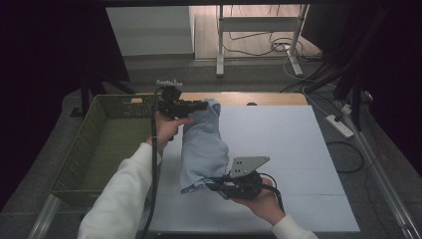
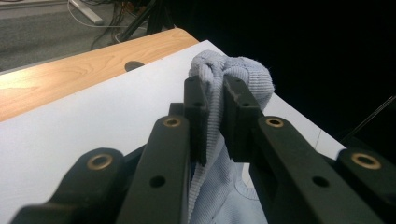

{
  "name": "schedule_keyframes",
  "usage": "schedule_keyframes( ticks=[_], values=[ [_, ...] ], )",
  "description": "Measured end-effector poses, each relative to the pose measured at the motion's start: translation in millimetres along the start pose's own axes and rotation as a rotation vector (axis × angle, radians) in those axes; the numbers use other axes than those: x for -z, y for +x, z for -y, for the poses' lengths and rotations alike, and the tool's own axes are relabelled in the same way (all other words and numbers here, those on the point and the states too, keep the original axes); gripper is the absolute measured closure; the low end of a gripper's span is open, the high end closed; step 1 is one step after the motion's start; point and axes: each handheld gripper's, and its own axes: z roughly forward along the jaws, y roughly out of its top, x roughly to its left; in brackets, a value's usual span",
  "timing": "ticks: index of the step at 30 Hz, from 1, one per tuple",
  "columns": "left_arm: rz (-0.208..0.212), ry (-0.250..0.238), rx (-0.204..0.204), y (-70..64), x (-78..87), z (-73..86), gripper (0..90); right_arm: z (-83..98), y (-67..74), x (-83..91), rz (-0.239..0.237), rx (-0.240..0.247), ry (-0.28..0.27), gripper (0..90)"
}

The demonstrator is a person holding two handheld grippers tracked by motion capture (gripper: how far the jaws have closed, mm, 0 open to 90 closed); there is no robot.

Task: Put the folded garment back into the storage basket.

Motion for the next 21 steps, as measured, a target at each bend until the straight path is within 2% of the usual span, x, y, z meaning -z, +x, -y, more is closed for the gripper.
schedule_keyframes(
  ticks=[11,21],
  values=[
    [-0.011,-0.008,-0.002,2.1,9.2,-2.1,80.8,-7.7,-2.7,-4.2,-0.003,-0.004,-0.023,80.2],
    [-0.022,-0.023,0.012,6.3,20.5,-3.6,80.9,-14.9,-5.9,-9.1,-0.009,-0.012,-0.047,80.2]
  ],
)
